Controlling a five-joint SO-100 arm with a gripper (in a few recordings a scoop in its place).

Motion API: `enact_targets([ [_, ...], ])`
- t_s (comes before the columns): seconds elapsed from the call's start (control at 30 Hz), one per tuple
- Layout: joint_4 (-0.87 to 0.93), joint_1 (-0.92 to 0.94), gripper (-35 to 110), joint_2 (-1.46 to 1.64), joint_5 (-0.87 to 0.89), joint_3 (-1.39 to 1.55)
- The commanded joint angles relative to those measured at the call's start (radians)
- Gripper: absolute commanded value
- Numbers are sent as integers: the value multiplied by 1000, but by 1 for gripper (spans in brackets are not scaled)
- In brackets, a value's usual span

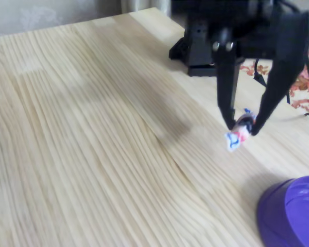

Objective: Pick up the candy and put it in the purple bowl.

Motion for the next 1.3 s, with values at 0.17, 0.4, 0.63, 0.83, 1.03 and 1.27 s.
enact_targets([
  [0.17,-221,-89,-1,160,-135,44],
  [0.4,-511,-152,-1,98,-249,114],
  [0.63,-669,-201,-1,-26,-330,94],
  [0.83,-699,-222,0,-178,-345,21],
  [1.03,-690,-216,2,-252,-337,-15],
  [1.27,-687,-209,3,-298,-331,-48],
])
